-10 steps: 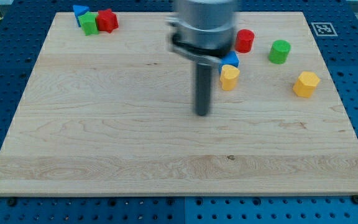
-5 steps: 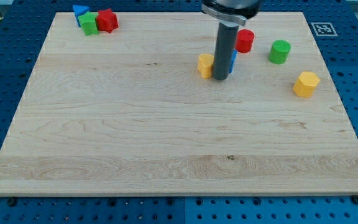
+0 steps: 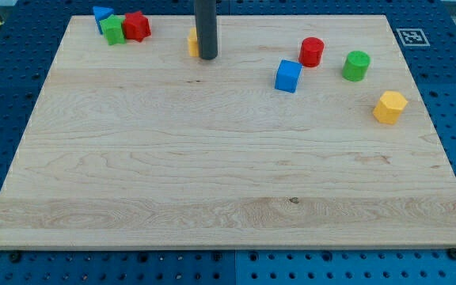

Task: Slide the yellow heart into the bottom side of green star

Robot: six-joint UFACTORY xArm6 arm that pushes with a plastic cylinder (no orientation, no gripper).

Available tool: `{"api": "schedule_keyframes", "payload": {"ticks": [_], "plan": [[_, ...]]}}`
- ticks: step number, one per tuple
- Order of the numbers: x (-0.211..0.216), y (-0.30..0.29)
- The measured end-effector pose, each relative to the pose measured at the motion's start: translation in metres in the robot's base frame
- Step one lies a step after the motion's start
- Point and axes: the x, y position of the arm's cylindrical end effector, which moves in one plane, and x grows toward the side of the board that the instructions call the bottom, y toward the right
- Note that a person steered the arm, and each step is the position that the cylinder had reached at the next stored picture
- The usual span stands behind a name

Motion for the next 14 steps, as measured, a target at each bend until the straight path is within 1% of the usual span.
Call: {"api": "schedule_keyframes", "payload": {"ticks": [1, 3, 4, 5, 7, 8, 9, 10, 11, 13, 14], "plan": [[-0.028, 0.004], [-0.058, 0.005], [-0.064, 0.003], [-0.059, -0.012], [-0.042, -0.070], [-0.035, -0.082], [-0.033, -0.048], [-0.019, -0.033], [-0.001, -0.055], [0.001, -0.143], [0.001, -0.149]]}}
